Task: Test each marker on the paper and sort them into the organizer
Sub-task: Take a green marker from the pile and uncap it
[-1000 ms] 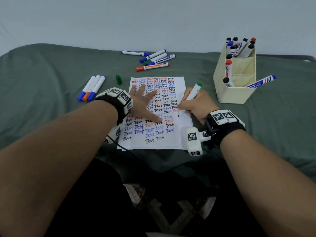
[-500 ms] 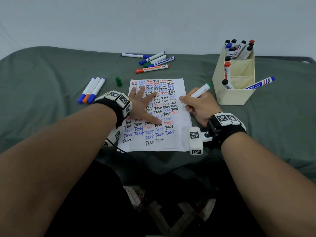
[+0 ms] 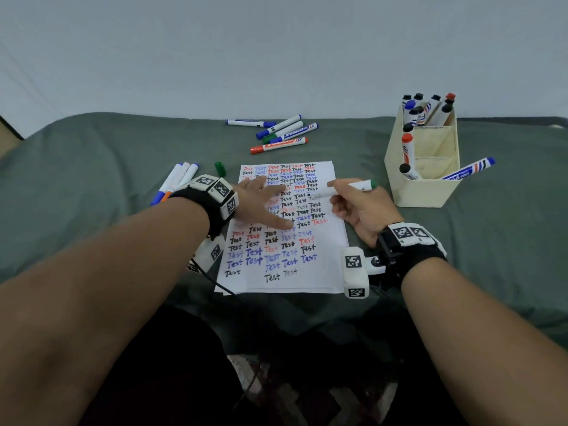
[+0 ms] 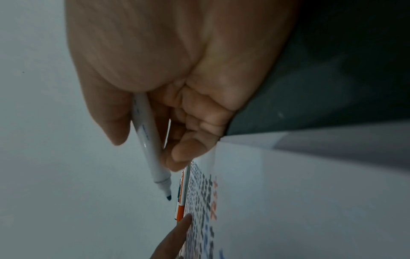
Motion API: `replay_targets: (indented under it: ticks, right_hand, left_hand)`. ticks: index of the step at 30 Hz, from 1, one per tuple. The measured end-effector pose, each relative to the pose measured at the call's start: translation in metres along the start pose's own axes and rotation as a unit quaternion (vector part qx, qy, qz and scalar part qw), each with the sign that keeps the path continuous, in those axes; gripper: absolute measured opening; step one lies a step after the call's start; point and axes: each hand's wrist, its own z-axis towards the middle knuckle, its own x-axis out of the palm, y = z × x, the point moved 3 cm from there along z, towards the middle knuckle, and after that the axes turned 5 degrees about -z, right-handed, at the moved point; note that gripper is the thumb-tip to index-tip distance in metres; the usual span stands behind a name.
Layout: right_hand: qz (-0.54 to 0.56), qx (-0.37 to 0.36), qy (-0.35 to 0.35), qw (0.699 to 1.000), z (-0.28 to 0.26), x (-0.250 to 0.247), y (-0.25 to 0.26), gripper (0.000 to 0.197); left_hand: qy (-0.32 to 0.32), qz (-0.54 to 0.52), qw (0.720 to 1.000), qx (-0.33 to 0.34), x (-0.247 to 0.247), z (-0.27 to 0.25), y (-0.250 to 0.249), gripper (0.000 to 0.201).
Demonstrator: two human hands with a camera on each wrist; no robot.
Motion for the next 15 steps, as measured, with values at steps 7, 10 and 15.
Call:
replay_targets:
  ticks: [7,10,15]
  right_hand:
    - [0.010,0.005,0.004,1.000,-0.003,0.001,0.003,0.006]
    - [0.000,-0.005,-0.001,1.000,-0.002,0.000,0.002,0.011]
    - [0.007,0.001,0.006,1.000,0.000,-0.001,-0.001,0.024]
  left_hand:
    - [-0.175,0.001,0.984,0.011,-0.038,-0.002,0.023,0.092]
    - [-0.285,0.017,0.958,-0.036,-0.050,-0.005,0.038,0.073]
    - [-0.279,0.010,0.955,-0.097,-0.055,0.005,0.072,0.057]
